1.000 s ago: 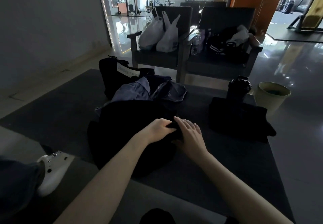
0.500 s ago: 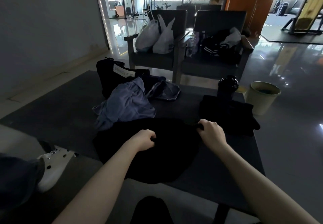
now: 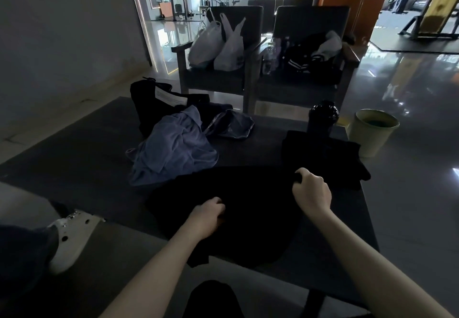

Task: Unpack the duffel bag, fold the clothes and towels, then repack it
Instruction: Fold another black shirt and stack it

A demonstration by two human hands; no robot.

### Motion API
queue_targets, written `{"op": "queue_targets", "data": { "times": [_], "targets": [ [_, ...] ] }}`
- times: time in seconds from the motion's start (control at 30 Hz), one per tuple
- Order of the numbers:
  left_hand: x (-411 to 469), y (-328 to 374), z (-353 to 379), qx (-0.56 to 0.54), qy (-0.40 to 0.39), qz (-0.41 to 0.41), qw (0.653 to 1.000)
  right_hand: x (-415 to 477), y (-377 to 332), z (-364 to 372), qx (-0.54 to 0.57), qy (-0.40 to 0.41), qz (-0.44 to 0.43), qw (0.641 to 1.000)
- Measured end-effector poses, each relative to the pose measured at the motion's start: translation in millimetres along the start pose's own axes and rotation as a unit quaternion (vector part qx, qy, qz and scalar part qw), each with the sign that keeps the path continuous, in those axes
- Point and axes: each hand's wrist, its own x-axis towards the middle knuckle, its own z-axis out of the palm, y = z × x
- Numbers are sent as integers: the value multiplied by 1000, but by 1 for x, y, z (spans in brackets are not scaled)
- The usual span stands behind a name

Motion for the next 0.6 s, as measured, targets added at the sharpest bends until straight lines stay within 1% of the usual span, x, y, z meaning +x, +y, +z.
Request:
{"op": "queue_targets", "data": {
  "times": [0.07, 0.13, 0.2, 0.27, 0.33, 0.4, 0.43, 0.47, 0.5, 0.53, 0.57, 0.6],
  "targets": [
    [11, -7, -4, -87, 57, -24, 994, 3, -3, 3, 31, 10, 7, 999],
    [29, -10, -22, -154, 111, -76, 979, 7, -6, 5, 68, 19, 24, 997],
    [50, -9, -44, -186, 186, -134, 955, 13, -7, 8, 128, 21, 47, 991],
    [68, -9, -62, -198, 228, -166, 939, 20, -8, 11, 189, 26, 76, 979],
    [74, -6, -68, -179, 264, -155, 935, 26, -9, 14, 226, 39, 99, 968],
    [66, 1, -61, -127, 302, -72, 942, 28, -9, 18, 242, 37, 102, 964],
    [60, 4, -54, -112, 290, -24, 950, 26, -11, 19, 245, 30, 98, 964],
    [51, 8, -45, -109, 247, 10, 963, 23, -12, 22, 247, 23, 86, 965],
    [43, 13, -37, -109, 183, 31, 977, 19, -13, 24, 244, 16, 62, 968],
    [37, 17, -28, -107, 117, 35, 987, 15, -13, 28, 230, 3, 31, 973],
    [31, 22, -21, -109, 53, 24, 992, 12, -12, 31, 208, -17, -4, 978],
    [28, 27, -14, -88, -2, 9, 996, 10, -12, 35, 181, -47, -34, 982]
  ]
}}
